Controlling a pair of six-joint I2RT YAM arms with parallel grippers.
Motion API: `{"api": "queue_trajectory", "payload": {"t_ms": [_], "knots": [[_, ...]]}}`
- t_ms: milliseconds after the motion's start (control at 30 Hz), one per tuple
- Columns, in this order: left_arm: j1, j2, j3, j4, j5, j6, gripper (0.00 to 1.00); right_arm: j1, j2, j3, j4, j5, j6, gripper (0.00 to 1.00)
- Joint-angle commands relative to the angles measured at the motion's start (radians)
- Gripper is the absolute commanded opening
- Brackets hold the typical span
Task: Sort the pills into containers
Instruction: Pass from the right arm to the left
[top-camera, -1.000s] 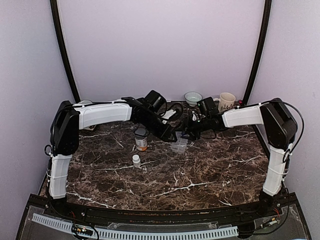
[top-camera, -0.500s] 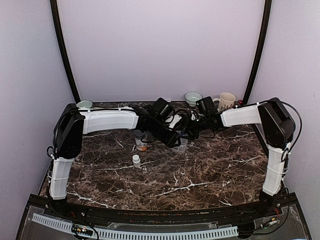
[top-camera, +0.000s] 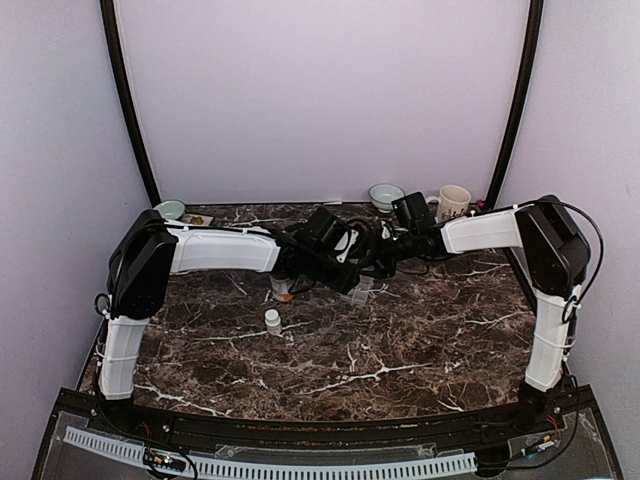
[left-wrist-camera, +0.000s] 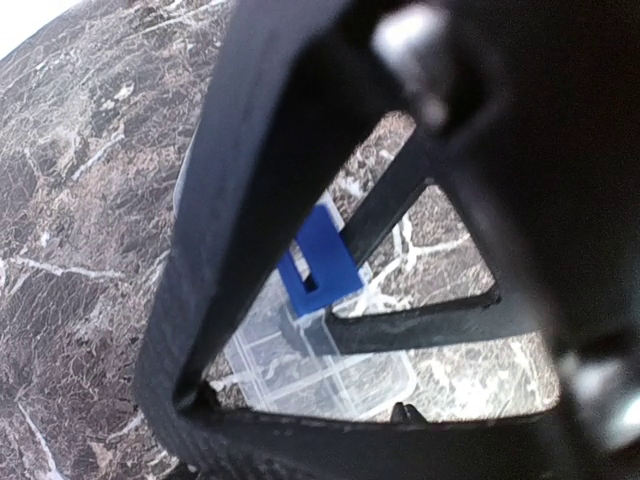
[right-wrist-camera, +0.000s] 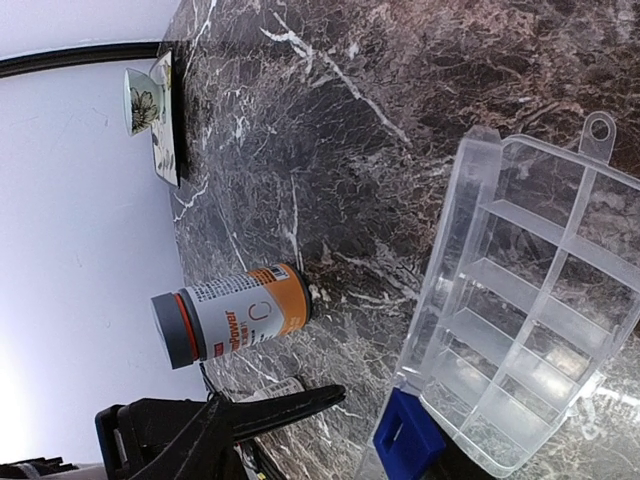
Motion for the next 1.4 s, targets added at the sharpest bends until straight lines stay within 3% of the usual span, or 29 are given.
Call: {"api": "queue_trajectory", "payload": {"t_ms": [0,633,1033,1367], "knots": [[-0.014,-0.005,-0.018,0.07,-0.012,-0.025,0.5,-0.01,0.017,0.012,0.043,-0.017,0.022,0.53],[-0.016,0.009,-0.08,0.105,-0.105,-0.057,0.44,-0.014,0.028,-0.014,0.108,-0.044,0.072,0.53],[-0.016,0.017,-0.07,0.119,-0.117,-0.04,0.31,-0.015,0.018,-0.05,0.136,-0.041,0.079,0.53],[-0.016,0.014,-0.061,0.113,-0.131,-0.033,0.27,-0.019,0.004,-0.071,0.152,-0.034,0.076,0.53]]}}
